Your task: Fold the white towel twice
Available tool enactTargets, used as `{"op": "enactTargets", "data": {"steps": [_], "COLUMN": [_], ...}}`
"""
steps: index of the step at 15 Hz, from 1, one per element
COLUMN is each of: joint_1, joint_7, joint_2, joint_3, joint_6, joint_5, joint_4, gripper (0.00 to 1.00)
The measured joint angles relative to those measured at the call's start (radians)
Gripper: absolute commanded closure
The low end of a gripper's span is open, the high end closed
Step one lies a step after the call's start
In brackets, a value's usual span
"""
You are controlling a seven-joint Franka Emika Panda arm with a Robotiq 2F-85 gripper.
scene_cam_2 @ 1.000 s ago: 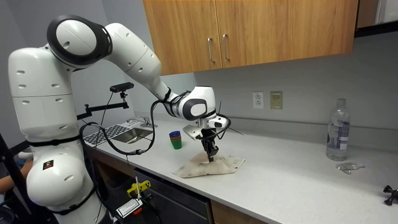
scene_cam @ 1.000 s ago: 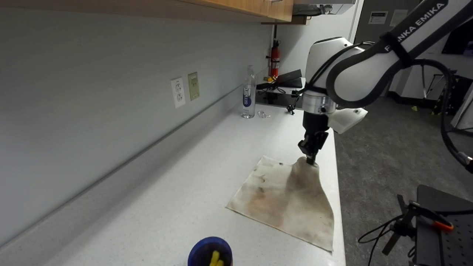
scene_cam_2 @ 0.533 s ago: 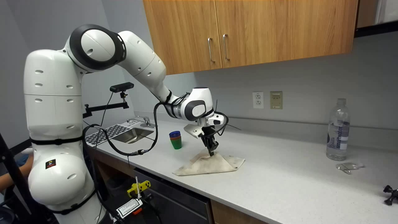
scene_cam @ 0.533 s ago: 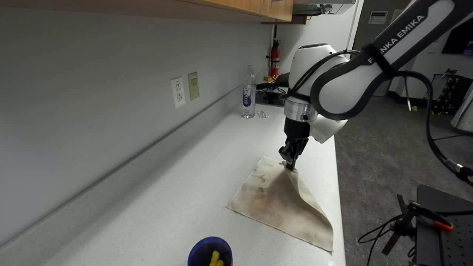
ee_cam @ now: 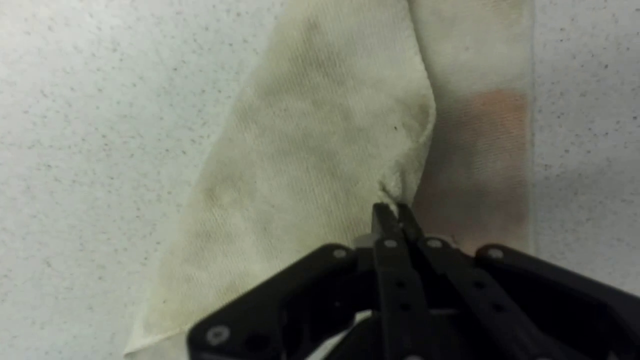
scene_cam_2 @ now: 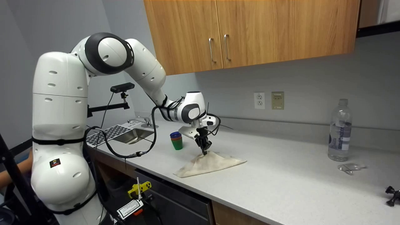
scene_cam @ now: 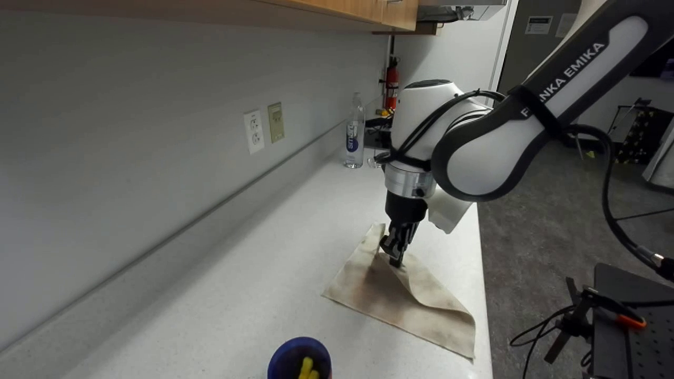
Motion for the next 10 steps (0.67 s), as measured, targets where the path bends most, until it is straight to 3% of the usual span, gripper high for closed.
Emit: {"op": "enactTargets", "data": {"steps": [6,10], "joint_1": [0.052,0.057], "joint_7": [0.01,0.01], "joint_2": [0.018,0.041], "joint_3": [-0.027,-0.029], "joint_6": [0.037,0.037], "joint_5": [-0.102,-0.113], "joint_4": [0.043,0.08], "gripper": [0.99,0.99]}}
